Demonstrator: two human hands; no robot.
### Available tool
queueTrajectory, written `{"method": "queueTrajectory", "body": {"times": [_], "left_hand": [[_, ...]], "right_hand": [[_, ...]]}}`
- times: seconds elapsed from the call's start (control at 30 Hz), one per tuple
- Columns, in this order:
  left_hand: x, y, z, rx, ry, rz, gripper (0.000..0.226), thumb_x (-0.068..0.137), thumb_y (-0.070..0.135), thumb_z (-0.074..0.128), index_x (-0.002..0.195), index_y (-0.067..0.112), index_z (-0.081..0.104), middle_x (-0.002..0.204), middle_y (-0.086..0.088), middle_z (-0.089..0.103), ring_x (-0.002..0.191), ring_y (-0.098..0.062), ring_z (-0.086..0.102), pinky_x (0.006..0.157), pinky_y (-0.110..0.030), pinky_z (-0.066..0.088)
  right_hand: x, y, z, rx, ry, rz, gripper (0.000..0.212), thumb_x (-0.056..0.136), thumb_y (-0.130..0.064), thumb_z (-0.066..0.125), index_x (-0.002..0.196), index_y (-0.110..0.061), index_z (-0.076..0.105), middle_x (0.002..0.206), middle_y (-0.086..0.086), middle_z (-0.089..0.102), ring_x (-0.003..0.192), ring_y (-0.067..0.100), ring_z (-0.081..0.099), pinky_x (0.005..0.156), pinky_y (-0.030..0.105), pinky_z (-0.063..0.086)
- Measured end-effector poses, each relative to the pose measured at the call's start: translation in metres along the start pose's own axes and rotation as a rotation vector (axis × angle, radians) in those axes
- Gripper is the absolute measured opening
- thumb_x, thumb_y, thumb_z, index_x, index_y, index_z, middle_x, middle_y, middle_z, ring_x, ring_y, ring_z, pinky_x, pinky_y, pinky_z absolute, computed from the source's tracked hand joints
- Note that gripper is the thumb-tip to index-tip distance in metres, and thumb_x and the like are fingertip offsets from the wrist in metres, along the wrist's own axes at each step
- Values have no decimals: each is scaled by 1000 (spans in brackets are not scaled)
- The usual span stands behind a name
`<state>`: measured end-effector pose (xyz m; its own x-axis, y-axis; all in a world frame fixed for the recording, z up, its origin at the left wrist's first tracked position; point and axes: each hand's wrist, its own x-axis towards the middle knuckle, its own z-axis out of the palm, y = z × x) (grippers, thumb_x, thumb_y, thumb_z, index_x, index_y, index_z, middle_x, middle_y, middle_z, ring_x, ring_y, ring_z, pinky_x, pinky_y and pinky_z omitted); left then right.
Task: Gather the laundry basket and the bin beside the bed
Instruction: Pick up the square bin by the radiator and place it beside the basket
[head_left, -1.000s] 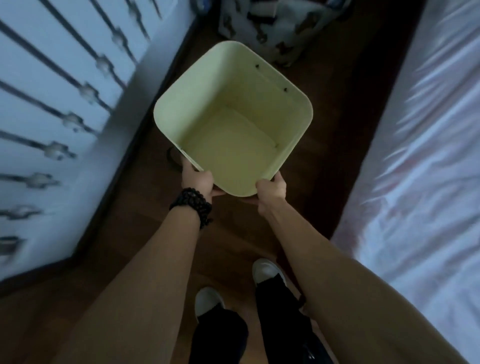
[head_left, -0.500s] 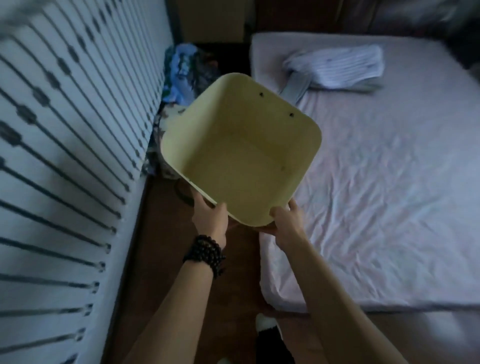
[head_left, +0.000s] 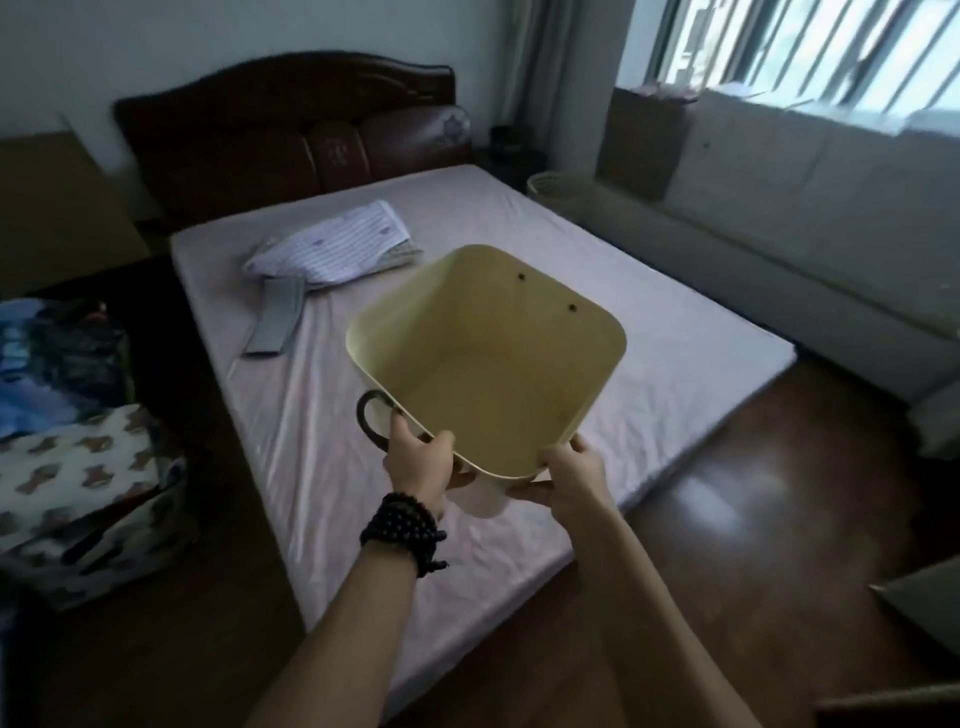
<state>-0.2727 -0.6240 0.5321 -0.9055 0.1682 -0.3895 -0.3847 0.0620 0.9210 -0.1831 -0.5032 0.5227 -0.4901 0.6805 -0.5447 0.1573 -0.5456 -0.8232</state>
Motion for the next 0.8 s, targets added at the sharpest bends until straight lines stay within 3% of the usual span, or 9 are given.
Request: {"method": "queueTrajectory", "body": {"times": [0.07,0.23,0.37,0.43,0.53,0.57,0.67,0.7,0.8], "left_hand": [[-3,4,67,10,-75,4,60,83,1,54,135,31,54,116,-10,69,94,-38,73,64,-51,64],[-8,2,210,54,-199,13,54,81,3,56,126,32,58,116,-9,70,97,-38,72,68,-53,64],[-14,3,310,77,-286,-3,46,83,2,59,119,30,59,107,-9,69,86,-37,74,54,-45,63],[-14,2,365,100,-343,3,46,83,1,59,121,27,60,105,-8,69,83,-35,74,54,-45,63],[-9,1,434,119,-406,12,39,85,0,59,117,22,62,99,-7,68,77,-31,73,50,-40,61],[-5,-1,465,130,-435,11,38,85,-1,59,116,21,62,97,-6,67,75,-30,72,49,-39,60],[10,-7,549,158,-508,12,33,85,0,59,112,19,61,94,-7,66,71,-29,71,46,-36,59],[15,-8,576,168,-523,10,31,86,0,58,111,18,61,94,-7,66,71,-30,70,45,-35,58],[39,-10,672,188,-585,-10,30,86,0,58,110,18,61,93,-6,66,70,-29,70,43,-33,57]], "right_hand": [[28,-32,-48,42,50,-25,52,88,5,46,132,-15,63,109,7,63,105,48,66,53,47,63],[89,-98,-151,87,168,-79,60,83,8,45,132,-20,63,114,6,68,89,30,67,61,55,64],[130,-142,-223,62,287,-82,55,78,0,55,128,-21,67,117,11,70,106,39,69,76,62,62],[155,-162,-258,107,344,-85,50,78,0,56,123,-19,68,109,12,72,97,37,72,70,57,64],[190,-190,-299,203,377,-81,39,82,7,53,111,-14,67,88,6,69,72,28,69,45,44,61],[207,-200,-316,220,399,-90,38,82,8,53,110,-14,67,87,5,69,73,30,69,45,46,61],[259,-231,-359,204,487,-99,41,79,4,56,113,-15,70,103,12,74,100,41,72,81,62,61],[277,-242,-372,209,514,-101,40,78,3,57,112,-15,70,110,16,74,106,43,71,86,64,59],[340,-289,-413,230,567,-86,41,80,5,55,116,-12,68,116,19,72,107,48,70,81,66,59]]}}
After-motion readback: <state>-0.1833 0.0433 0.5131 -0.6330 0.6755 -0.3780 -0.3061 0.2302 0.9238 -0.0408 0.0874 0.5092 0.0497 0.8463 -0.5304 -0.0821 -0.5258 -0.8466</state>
